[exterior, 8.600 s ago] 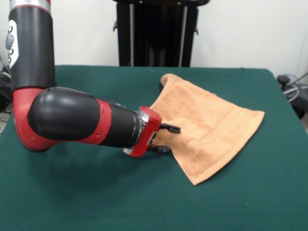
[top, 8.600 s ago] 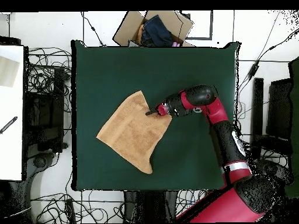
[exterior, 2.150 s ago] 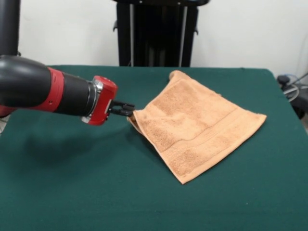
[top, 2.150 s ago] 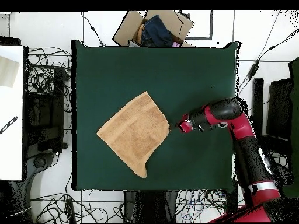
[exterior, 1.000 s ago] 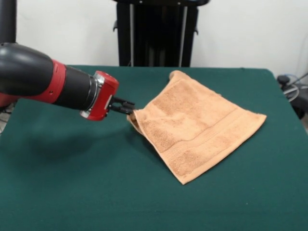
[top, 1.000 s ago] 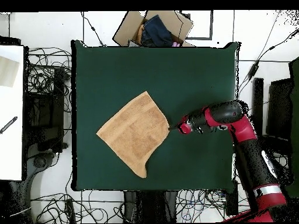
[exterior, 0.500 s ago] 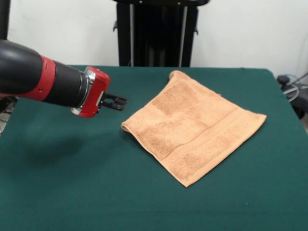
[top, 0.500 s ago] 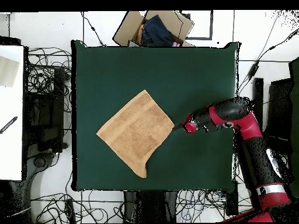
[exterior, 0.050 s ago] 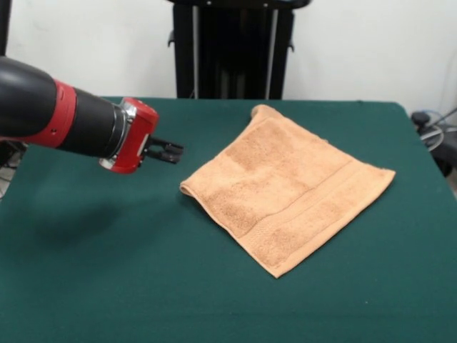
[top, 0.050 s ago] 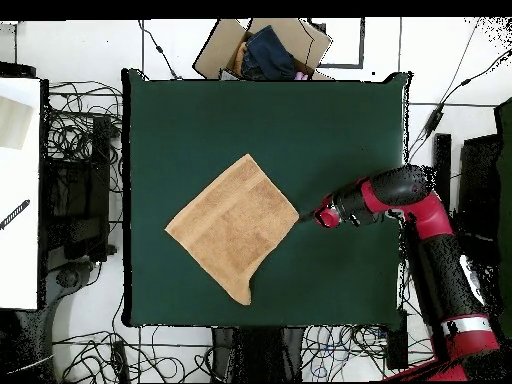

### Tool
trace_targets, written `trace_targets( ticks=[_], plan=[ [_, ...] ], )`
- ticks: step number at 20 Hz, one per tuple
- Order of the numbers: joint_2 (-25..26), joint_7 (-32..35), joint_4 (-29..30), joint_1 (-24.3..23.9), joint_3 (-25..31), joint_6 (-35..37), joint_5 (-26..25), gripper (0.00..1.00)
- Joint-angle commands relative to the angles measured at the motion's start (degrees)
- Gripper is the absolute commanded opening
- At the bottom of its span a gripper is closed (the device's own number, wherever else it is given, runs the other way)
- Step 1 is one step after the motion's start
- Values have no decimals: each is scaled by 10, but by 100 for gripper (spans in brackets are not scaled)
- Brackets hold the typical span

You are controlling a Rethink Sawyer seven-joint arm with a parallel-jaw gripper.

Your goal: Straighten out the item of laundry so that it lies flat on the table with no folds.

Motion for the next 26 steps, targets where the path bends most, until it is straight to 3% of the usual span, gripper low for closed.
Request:
trace_targets(
  ticks=[1, 10, 11, 19, 26],
  plan=[
    [7, -42, 7, 14, -45, -83, -49, 0],
    [-6, -8, 33, 12, -58, -171, -53, 0],
    [-9, -8, 34, 14, -62, -175, -49, 100],
    [-16, -17, 38, 17, -74, -191, -44, 100],
    [5, -43, 48, 6, -69, -190, -39, 100]
  ],
)
